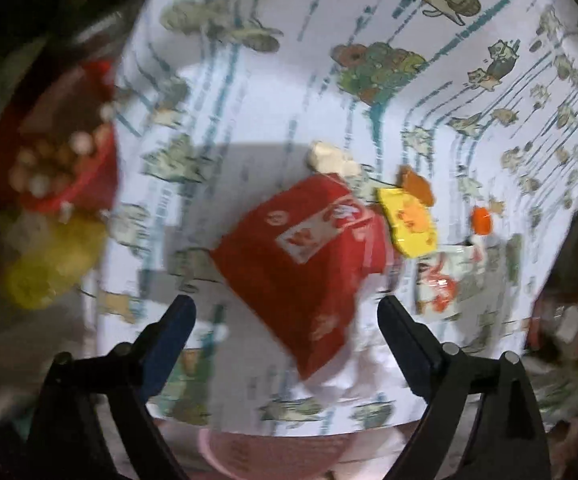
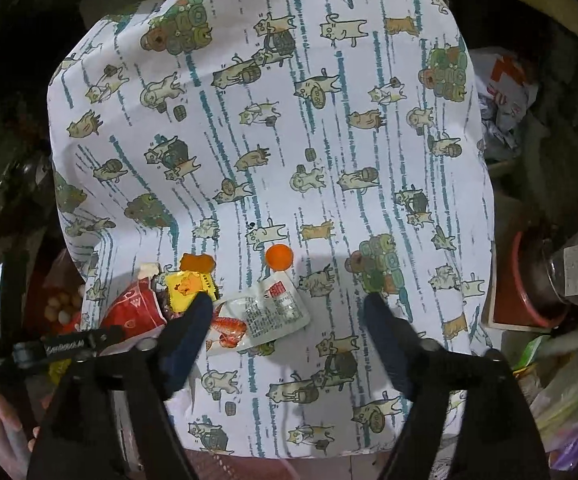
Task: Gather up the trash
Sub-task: 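Lower the left tool onto the red W wrapper and close on it, then grasp the white tissue with the right tool while the left tool lifts the red wrapper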
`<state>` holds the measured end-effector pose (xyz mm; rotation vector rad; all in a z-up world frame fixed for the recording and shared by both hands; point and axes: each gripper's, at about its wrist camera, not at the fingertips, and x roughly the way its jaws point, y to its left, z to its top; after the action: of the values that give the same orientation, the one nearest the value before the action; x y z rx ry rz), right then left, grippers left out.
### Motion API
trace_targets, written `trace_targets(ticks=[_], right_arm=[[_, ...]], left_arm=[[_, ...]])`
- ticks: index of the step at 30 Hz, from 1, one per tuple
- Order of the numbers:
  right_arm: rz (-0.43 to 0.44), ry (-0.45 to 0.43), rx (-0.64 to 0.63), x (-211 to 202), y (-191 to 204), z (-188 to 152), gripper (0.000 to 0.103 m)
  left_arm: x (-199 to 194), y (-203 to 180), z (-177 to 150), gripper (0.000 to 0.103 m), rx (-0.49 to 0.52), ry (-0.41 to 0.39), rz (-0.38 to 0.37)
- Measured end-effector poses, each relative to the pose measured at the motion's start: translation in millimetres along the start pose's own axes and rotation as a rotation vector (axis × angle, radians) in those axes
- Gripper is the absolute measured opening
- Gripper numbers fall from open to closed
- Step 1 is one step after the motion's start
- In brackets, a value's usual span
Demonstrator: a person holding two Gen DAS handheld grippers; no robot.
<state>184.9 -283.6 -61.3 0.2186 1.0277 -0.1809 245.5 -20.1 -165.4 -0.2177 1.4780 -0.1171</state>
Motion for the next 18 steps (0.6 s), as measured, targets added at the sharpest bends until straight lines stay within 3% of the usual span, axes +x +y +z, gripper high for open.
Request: trace_targets(ticks=[1, 3, 8, 9, 13, 18], right_arm=[[-0.001, -0.006, 0.002, 0, 0, -1, 0.085], [-0.034, -0.015, -0.007, 1, -2, -2, 0.085], [-0.086, -0.026, -0.028, 0, -7, -5, 0.085], [-0.084, -0.024, -0.024, 0, -9, -5, 0.085], [-0.116, -0.020, -0.032, 0, -13, -8, 0.085], [-0.115, -0.021, -0.037, -1, -12, -8, 0.085]], left_arm=[[1, -1, 1, 0.077, -0.002, 0.002, -0.023], [1, -5, 3, 0.047, 0.005, -0.010, -0.005], [-7, -8, 4, 0.032, 0.016, -0.045, -0.024], [-11, -11, 3, 0.025, 0.026, -0.059, -0.030], [-35, -21, -3, 0.020, 0.098, -0.123, -0.073], [-68, -23, -15, 0.018, 0.145, -0.246, -0.066]])
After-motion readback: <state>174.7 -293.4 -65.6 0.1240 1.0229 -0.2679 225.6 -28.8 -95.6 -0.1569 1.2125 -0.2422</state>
